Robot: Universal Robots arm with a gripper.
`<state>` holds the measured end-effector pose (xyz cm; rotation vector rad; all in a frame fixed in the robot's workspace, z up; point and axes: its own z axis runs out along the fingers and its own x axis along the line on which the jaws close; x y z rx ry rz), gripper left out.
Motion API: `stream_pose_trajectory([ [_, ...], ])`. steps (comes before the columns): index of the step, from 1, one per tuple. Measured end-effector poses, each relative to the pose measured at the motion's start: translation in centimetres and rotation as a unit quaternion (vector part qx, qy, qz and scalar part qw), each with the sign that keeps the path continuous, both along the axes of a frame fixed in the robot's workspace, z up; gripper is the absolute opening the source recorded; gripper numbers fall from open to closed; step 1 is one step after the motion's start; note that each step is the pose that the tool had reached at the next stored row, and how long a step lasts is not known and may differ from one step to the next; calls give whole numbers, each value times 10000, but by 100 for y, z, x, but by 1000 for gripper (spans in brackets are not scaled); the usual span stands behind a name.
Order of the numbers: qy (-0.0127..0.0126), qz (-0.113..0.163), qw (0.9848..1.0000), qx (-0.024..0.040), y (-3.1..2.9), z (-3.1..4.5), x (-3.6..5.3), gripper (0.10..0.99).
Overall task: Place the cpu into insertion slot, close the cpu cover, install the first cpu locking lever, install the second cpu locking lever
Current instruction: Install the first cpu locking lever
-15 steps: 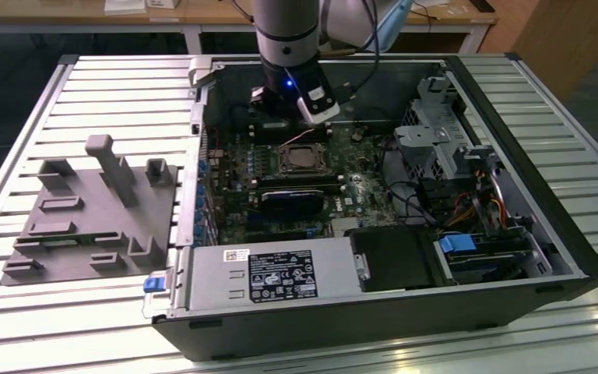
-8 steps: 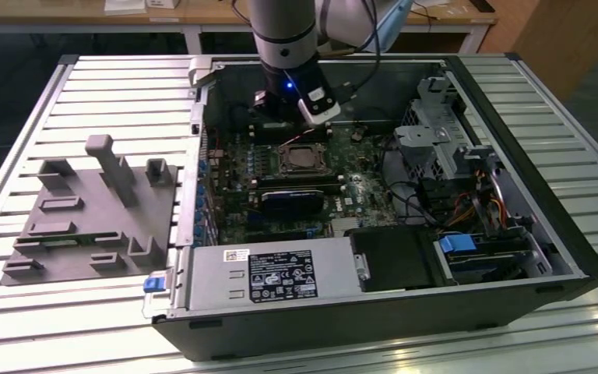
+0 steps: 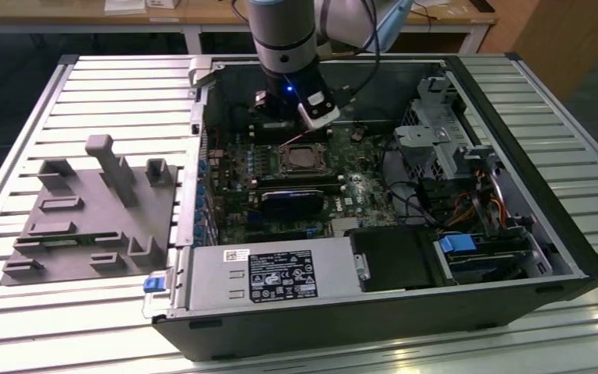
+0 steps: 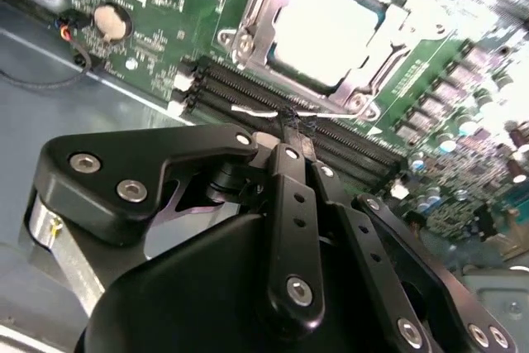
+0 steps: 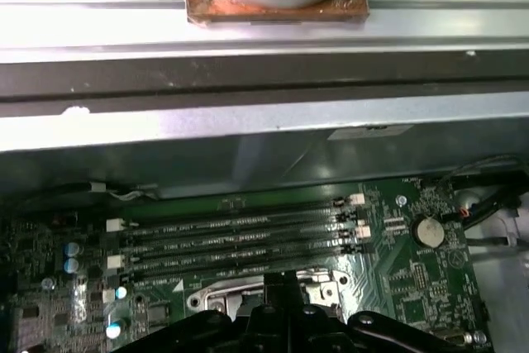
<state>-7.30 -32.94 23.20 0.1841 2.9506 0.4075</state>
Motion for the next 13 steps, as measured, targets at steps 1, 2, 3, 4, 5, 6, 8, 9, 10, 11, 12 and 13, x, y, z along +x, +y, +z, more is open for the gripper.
stream_pose_trajectory([
  [1,-5,0,10000,22,0,-6,0,102],
  [2,-20,-1,10000,28,1,-15,0,102],
  [3,-38,0,10000,29,0,-22,0,102],
  [4,-57,-1,10000,29,0,-29,0,102],
  [5,-76,-1,10000,29,0,-37,0,102],
  [6,-97,-3,9999,29,0,-46,0,102],
  [8,-138,-5,9999,29,0,-60,0,102],
  [9,-161,-6,9999,30,-1,-66,0,102],
  [10,-183,-8,9998,30,0,-73,0,102],
  [11,-200,-11,9998,31,0,-80,0,102],
  [12,-206,-19,9998,31,0,-86,1,102],
  [13,-205,-50,9998,29,0,-88,0,102],
])
